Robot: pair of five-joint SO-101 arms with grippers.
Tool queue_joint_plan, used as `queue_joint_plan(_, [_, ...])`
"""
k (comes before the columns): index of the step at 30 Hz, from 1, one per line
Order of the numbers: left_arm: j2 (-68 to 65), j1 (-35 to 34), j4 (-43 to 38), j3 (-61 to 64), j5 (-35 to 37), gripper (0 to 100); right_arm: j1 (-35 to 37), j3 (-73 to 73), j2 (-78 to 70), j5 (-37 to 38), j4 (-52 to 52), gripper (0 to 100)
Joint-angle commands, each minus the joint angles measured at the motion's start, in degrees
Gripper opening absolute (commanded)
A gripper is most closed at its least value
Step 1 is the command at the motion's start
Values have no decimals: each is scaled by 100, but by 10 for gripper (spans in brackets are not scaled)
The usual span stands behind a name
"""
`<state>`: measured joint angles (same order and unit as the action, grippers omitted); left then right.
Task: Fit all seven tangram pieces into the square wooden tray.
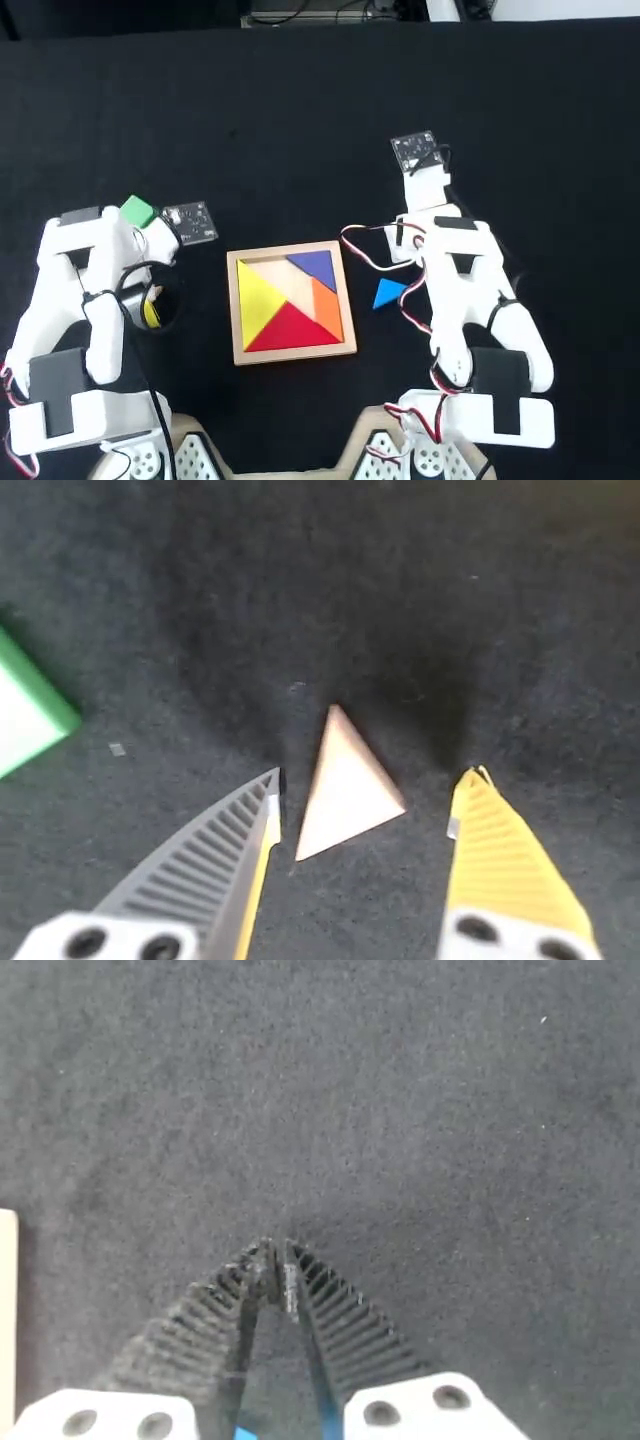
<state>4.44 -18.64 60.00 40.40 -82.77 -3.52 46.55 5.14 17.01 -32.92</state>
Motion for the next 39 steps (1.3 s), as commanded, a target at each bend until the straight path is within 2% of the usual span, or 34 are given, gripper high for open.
queue_joint_plan(1, [149,-48,-44,40,-598,270,-26,-356,-4,-9,-18,11])
queue_joint_plan(6, [149,-286,-290,48,-826,270,-26,-356,-4,-9,-18,11])
queue_joint_plan(12, [149,-312,-246,101,-1345,270,-26,-356,-4,-9,-9,11])
queue_joint_plan(19, [141,-303,-281,101,-1547,266,-26,-356,-4,-9,-9,11])
queue_joint_plan(25, [141,-497,-237,154,-2057,163,-26,-356,-4,-9,-9,11])
queue_joint_plan(35, [141,-514,-229,251,-2092,182,-26,-356,-13,0,-9,11])
queue_joint_plan(39, [202,-321,132,136,-2092,62,-26,-356,-13,0,0,11])
